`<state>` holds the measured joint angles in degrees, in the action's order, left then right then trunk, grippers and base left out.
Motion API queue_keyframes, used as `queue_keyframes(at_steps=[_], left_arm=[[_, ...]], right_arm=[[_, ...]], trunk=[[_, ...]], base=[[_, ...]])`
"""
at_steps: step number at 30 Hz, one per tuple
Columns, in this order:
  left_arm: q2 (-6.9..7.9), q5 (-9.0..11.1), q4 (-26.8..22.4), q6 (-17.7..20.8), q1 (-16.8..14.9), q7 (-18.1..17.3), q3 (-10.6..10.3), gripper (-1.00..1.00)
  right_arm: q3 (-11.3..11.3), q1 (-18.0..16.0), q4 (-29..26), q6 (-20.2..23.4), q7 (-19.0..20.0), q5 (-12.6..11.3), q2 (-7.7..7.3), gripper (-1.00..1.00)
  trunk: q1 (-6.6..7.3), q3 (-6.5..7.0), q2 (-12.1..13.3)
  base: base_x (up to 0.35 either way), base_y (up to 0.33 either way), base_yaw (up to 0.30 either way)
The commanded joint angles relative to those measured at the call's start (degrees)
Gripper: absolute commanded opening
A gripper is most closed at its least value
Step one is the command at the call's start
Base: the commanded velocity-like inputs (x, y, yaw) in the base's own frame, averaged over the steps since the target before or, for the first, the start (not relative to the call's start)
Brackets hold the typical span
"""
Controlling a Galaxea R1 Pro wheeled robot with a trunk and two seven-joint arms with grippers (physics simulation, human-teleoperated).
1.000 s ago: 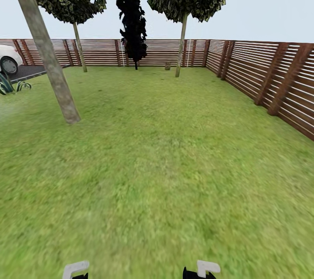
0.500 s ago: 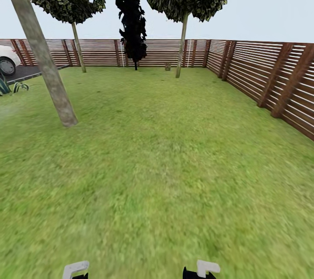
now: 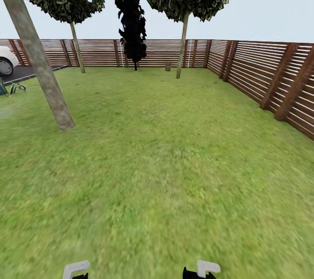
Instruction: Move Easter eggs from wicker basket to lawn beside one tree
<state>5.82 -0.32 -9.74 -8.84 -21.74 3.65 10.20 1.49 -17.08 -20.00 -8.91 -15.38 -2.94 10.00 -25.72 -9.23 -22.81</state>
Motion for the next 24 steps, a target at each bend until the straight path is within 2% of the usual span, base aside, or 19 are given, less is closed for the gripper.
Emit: queue_keyframes(at_steps=[1,24], left_arm=[[-0.01,0.0,0.1,-0.2,-0.1,0.0,0.2,1.00],[0.10,-0.1,0.1,0.0,-0.1,0.0,0.2,1.00]], right_arm=[[0.2,-0.1,0.0,-0.2,-0.2,-0.3,0.00,1.00],[0.1,-0.1,0.0,-0.2,-0.3,-0.2,0.00,1.00]], trunk=[[-0.06,-0.11,-0.1],[-0.06,-0.11,-0.1]], base=[[0.322,0.000,0.000],[0.307,0.000,0.000]])
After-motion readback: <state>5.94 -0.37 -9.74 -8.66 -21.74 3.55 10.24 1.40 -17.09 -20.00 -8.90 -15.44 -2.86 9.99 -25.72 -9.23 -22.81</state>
